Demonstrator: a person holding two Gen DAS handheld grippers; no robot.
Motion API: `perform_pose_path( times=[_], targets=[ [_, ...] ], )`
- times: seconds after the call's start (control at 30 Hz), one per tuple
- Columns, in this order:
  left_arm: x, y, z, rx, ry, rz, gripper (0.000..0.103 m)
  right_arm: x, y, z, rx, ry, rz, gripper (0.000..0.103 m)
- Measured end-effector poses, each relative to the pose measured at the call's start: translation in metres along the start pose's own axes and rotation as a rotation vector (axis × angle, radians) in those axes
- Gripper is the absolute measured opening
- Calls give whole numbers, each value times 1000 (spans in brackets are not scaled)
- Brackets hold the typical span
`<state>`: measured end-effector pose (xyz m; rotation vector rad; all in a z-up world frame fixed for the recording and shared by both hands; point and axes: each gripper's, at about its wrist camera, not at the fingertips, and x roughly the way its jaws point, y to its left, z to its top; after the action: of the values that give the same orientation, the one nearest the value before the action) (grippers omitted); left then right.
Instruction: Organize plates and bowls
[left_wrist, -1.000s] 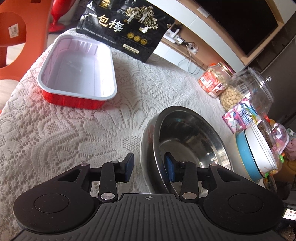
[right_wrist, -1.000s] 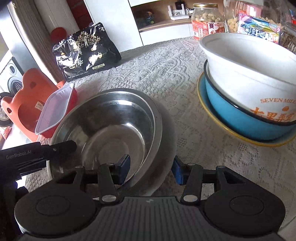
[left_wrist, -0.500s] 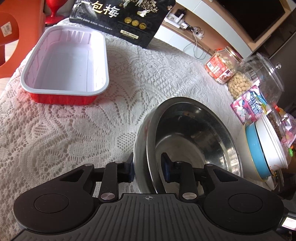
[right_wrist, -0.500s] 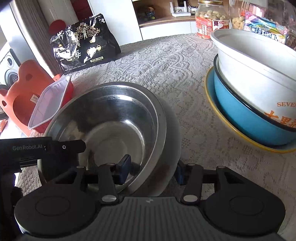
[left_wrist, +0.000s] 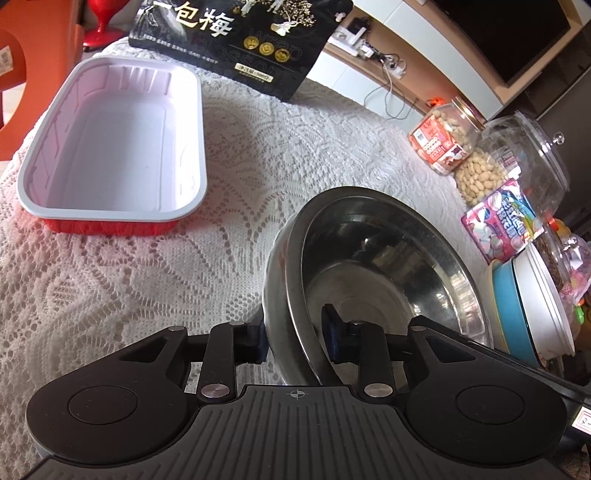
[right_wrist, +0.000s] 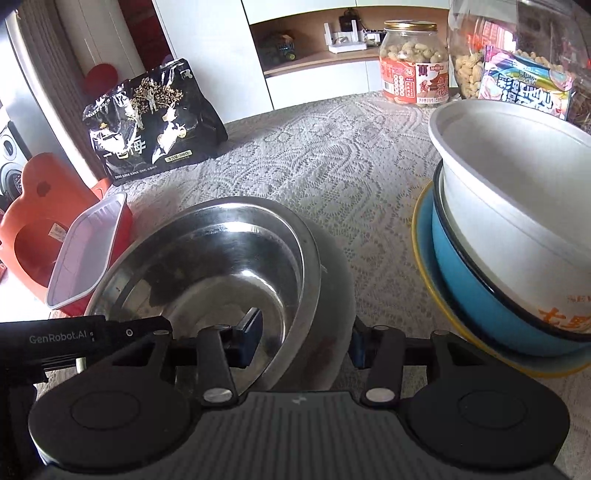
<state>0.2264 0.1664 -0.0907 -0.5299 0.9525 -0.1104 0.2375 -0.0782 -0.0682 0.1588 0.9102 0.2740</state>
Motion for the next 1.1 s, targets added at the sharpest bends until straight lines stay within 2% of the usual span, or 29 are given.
perform_pose_path(
  times=[0.13, 0.3, 0.47, 0.6, 0.73, 0.9, 1.1],
  targets=[
    [-1, -2, -5, 26, -9, -8, 30, 7, -8, -6, 24, 23, 4, 47],
    [-4, -3, -13, 47, -35, 2, 31, -6, 0, -24, -75, -52, -11, 47],
    [-9, -7, -24, 75, -61, -5, 34, -17, 1, -35, -109, -97, -6, 48],
    [-11, -17, -32, 135, -77, 22, 38, -20, -3, -37, -79, -69, 34, 49],
    [-11, -16, -33, 133, -79, 14, 40, -18, -10, -42, -19, -26, 83, 49],
    [-12, -12, -34, 106, -78, -13, 41, -20, -7, -49, -46, -48, 68, 50],
    [-11, -15, -35, 123, -82, 0, 40, -20, -6, -50, -53, -46, 86, 50]
  ],
)
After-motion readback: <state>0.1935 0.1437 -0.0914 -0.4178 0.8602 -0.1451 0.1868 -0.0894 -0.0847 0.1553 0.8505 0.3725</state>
